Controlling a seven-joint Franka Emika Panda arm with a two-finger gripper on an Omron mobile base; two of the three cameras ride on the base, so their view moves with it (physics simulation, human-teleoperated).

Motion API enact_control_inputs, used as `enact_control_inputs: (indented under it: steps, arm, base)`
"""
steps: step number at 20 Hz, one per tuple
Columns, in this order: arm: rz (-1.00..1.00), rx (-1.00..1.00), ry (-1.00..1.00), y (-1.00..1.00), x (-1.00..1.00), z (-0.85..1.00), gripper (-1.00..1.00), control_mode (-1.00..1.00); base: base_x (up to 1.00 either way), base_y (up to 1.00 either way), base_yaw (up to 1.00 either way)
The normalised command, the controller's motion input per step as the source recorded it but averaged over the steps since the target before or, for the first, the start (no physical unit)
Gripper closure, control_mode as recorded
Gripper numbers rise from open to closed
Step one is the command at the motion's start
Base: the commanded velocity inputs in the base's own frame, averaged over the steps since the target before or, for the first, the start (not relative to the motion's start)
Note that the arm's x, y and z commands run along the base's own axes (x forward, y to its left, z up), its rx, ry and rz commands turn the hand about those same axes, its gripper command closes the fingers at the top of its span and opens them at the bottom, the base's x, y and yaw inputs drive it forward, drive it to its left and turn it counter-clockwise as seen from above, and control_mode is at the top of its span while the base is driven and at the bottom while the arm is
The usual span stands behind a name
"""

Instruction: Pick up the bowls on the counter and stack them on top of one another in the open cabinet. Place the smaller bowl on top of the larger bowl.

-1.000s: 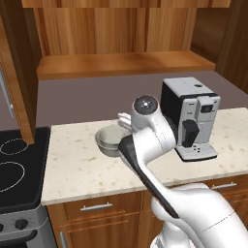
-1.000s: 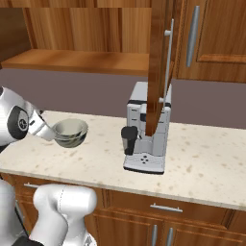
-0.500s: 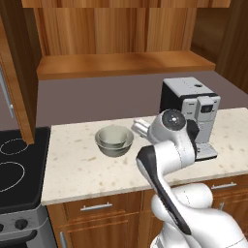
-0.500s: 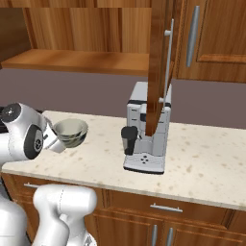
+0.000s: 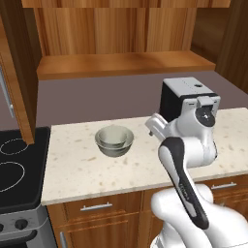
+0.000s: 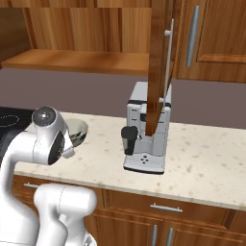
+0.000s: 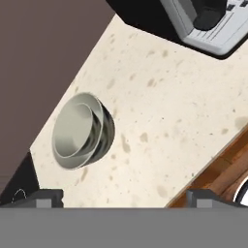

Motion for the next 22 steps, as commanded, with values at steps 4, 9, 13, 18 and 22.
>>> enact_control_inputs:
  steps: [4,9,13,18,22]
  arm:
    - [0.0,0.11,0.02,-0.08,0.0,0.0,-1.0,-1.0]
    - [0.0,0.02,0.0,0.01,0.03,-0.02,-1.0,-1.0]
    - [0.0,0.03,0.01,0.1,0.23,-0.12,-1.0,-1.0]
    - [0.0,0.04,0.05,0.06,0.33,-0.22,-1.0,-1.0]
    - [0.0,0.02,0.08,0.07,0.43,-0.24,-1.0,-1.0]
  base:
    - [0.0,0.0,0.0]
    - [0.0,0.0,0.0]
    - [0.0,0.0,0.0]
    - [0.0,0.0,0.0]
    - [0.0,0.0,0.0]
